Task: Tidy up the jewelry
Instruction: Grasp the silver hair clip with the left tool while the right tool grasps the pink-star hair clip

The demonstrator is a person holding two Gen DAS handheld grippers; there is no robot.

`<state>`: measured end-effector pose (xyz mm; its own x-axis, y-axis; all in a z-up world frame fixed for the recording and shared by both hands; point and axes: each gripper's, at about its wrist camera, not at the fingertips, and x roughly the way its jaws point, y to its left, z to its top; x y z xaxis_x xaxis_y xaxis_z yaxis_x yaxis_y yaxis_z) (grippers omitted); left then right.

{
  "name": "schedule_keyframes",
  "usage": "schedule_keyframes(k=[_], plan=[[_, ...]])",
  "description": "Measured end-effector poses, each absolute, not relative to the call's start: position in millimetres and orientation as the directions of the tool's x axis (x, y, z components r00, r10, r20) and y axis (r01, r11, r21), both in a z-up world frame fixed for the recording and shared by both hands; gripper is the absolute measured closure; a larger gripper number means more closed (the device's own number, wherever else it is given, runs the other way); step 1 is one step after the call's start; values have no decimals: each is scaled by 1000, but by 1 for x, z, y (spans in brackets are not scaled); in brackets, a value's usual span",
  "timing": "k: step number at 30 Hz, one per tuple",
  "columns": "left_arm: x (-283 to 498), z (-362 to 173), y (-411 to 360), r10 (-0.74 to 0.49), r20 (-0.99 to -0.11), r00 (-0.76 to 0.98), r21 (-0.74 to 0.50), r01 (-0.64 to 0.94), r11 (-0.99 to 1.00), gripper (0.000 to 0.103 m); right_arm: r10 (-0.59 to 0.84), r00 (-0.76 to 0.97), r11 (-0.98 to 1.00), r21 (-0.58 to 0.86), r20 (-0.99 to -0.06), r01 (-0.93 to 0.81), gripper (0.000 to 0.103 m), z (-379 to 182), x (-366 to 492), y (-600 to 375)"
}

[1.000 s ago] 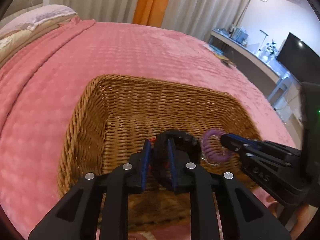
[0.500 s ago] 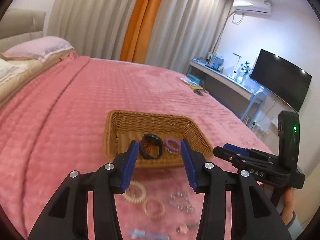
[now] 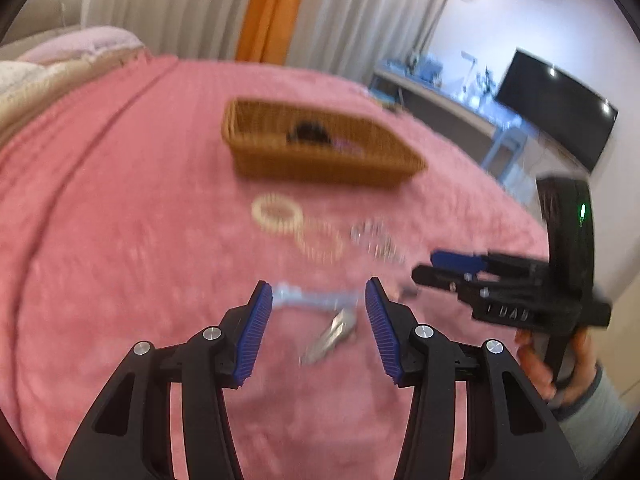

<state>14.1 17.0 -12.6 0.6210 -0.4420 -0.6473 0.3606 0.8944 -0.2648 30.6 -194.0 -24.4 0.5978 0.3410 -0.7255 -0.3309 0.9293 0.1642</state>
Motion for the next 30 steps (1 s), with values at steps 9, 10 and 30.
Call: schedule_keyframes(k=[9,10,30], plan=[[22,-49,5,-449,-723,525,-273,379,884,68,360,536,916,179,-764,-360,57,-42,37,-185],[21,-51,2,-448,-727,521,-270,383,884,68,369,526,911,186,-766,-367,57,-43,38,-183],[18,-58,-15,-409,-756,512,-194,421,886,68,285,556,897,13,-781,-442,75,-47,19,-146]])
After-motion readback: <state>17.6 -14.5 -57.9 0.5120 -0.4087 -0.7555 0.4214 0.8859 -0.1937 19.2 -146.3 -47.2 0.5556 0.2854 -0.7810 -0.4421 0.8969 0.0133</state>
